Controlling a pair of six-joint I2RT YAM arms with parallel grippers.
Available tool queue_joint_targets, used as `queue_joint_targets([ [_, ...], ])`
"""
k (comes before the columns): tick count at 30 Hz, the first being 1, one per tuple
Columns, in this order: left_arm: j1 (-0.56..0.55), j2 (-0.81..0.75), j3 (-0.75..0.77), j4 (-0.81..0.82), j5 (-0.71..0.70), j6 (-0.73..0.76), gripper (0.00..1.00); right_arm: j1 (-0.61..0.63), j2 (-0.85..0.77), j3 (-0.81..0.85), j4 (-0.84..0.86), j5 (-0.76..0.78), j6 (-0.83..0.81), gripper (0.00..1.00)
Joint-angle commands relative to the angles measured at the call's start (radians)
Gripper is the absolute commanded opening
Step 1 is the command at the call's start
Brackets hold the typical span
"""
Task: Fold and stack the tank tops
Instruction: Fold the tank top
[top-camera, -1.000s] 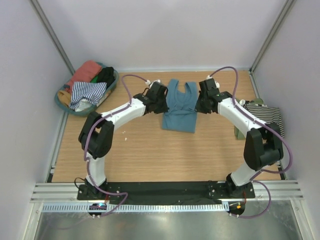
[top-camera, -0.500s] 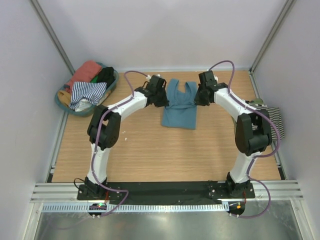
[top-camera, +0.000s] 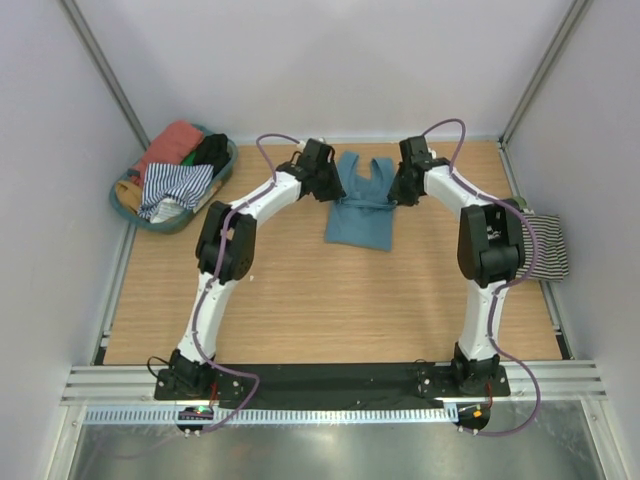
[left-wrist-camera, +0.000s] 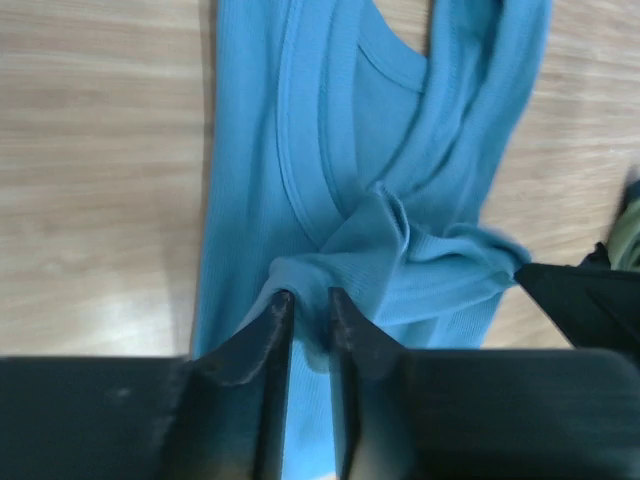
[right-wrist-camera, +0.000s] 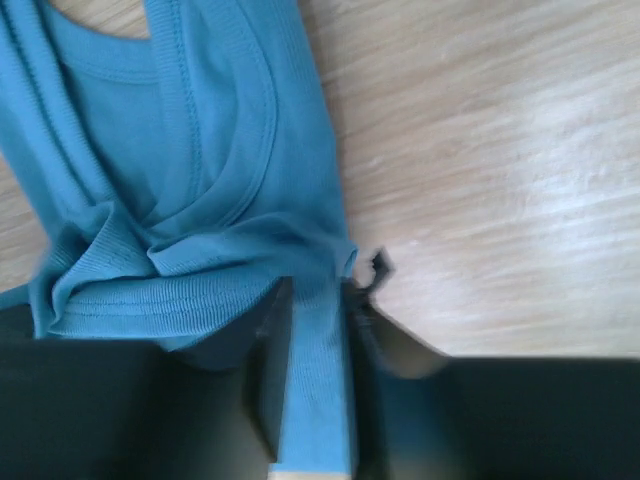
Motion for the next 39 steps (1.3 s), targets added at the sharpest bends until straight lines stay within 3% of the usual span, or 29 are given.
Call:
queue_joint_targets([
  [1,0.030,0.041,0.107,-0.034,0.063,0.023,0.34,-0.018,0.013,0.081,0.022,0.006,0.014,0.36],
  [3,0.039,0.017,0.088,-0.049,0.062,0.049,0.51,-0.017,-0.057,0.014,0.060,0.012,0.020,0.53],
  [6,0.040,-0.127,-0.024,-0.043,0.005,0.081,0.82,-0.017,-0.161,-0.103,0.078,-0.014,0.026,0.57],
  [7,0.040,-0.162,-0.056,-0.037,-0.007,0.087,0.86,-0.018,-0.194,-0.170,0.087,-0.030,0.033,0.57],
  [13,0.039,-0.345,-0.289,-0.010,-0.015,0.081,0.85,-0.015,-0.350,-0.422,0.192,-0.172,0.040,0.54],
  [21,-0.009,-0.430,-0.573,0.124,0.049,0.034,0.79,-0.001,-0.355,-0.534,0.203,-0.271,-0.009,0.53],
  [30,-0.038,-0.358,-0.597,0.171,0.063,0.038,0.76,0.011,-0.283,-0.579,0.261,-0.289,-0.021,0.49],
  [35,-0.052,-0.324,-0.586,0.170,0.045,0.038,0.73,0.022,-0.261,-0.557,0.249,-0.264,-0.033,0.34],
  [39,-0.052,-0.286,-0.572,0.170,0.016,0.031,0.68,0.035,-0.258,-0.548,0.253,-0.226,-0.035,0.31],
])
